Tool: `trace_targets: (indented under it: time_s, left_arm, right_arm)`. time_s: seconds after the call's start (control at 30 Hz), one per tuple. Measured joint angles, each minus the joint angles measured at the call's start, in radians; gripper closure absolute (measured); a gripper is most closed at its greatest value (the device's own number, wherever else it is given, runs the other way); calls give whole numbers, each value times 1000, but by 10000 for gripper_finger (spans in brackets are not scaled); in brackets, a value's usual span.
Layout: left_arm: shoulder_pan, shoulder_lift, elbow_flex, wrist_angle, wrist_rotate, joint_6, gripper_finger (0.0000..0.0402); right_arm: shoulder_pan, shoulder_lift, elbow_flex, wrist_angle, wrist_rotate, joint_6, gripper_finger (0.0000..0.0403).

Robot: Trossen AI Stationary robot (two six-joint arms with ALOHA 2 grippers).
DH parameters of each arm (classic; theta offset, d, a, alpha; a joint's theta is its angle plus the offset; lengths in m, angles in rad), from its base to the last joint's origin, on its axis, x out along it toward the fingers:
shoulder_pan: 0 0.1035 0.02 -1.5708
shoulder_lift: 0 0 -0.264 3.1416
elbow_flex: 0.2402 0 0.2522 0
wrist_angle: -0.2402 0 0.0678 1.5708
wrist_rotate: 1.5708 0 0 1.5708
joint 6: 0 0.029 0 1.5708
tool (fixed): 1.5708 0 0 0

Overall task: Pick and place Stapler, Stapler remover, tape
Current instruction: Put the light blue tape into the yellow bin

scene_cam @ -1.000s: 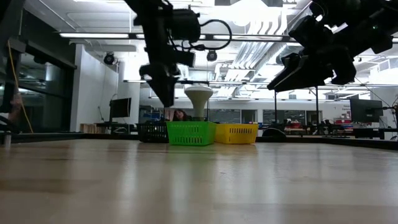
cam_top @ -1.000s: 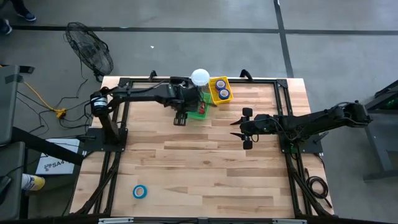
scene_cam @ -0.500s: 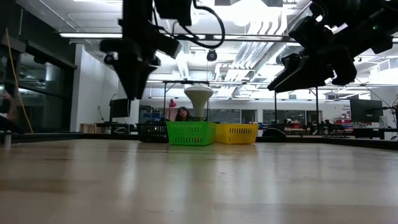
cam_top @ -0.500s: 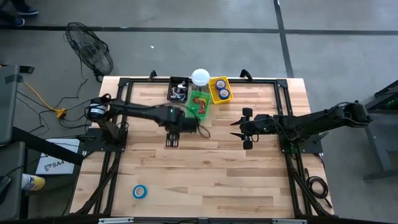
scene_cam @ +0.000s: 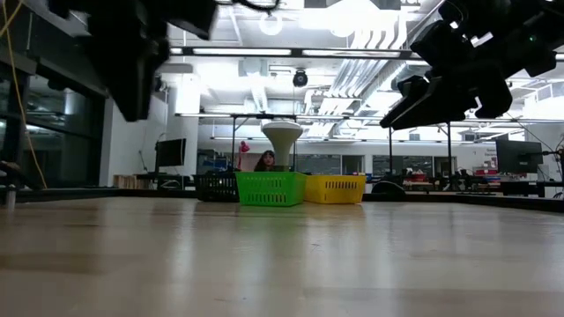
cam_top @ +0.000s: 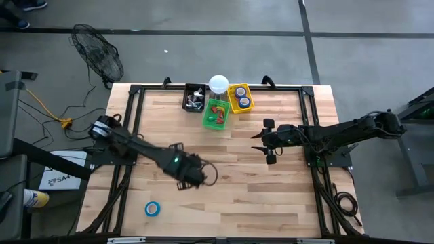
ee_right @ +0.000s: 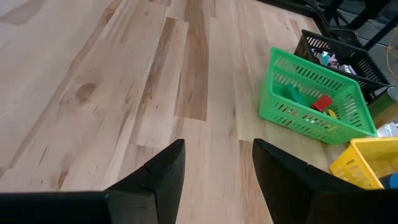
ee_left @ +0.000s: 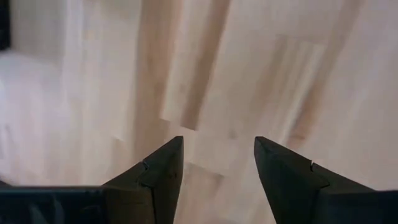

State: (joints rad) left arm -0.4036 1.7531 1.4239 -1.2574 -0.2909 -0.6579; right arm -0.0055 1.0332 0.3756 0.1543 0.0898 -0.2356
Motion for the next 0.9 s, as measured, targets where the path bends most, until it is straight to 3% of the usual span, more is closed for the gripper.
trace_targets:
  time_s: [0.4,0.7,0.9]
  left_arm:
    - [-254,0,0,6,51,-536,211]
    - [-376,3,0,136,111,-699,211]
    - [-429,66,0,186,243,-828,211]
  right_arm:
    - [0,0,0,-53,-48,4,224]
    - [0,0,0,-78,-75,4,224]
    - [0,0,0,-101,-123,19,224]
